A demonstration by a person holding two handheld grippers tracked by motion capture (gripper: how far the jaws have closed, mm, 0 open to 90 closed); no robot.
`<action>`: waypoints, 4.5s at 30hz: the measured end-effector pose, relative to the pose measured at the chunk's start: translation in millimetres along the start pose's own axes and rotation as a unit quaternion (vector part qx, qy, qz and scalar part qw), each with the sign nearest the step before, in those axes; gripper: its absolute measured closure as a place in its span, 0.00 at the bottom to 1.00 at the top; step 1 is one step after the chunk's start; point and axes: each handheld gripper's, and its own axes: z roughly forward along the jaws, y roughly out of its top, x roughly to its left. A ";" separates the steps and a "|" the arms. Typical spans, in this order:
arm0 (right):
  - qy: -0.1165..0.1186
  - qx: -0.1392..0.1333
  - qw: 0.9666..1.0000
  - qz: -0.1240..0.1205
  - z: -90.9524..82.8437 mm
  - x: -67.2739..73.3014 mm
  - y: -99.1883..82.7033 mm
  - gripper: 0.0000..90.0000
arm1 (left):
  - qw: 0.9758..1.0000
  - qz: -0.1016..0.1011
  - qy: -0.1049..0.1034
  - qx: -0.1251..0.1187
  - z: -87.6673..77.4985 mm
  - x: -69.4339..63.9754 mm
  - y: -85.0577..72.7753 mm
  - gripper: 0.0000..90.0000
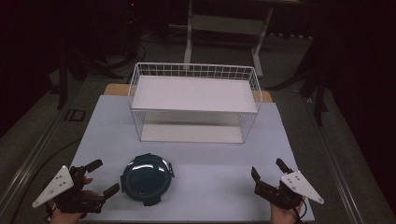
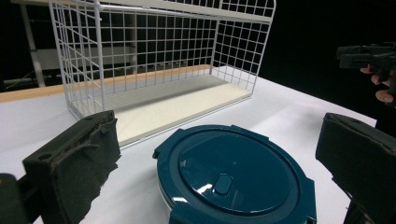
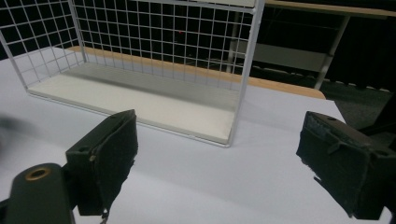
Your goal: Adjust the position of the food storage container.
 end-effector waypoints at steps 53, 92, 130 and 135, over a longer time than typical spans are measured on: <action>0.057 -0.022 0.998 0.001 1.7 4.9 0.3 0.13 | 0.971 -0.039 -0.079 0.223 -6.3 48.4 -33.5 0.77; 0.067 -0.001 0.998 0.000 5.0 3.7 -1.2 0.13 | 0.950 -0.007 -0.090 0.298 49.3 37.6 -26.7 1.00; 0.093 0.006 0.996 -0.002 8.5 4.2 -1.4 0.13 | 0.955 -0.020 -0.094 0.280 84.6 22.2 -10.2 1.00; 0.097 0.006 0.995 0.001 8.5 3.3 -1.3 0.13 | 0.954 -0.014 -0.100 0.283 97.6 16.2 -8.0 1.00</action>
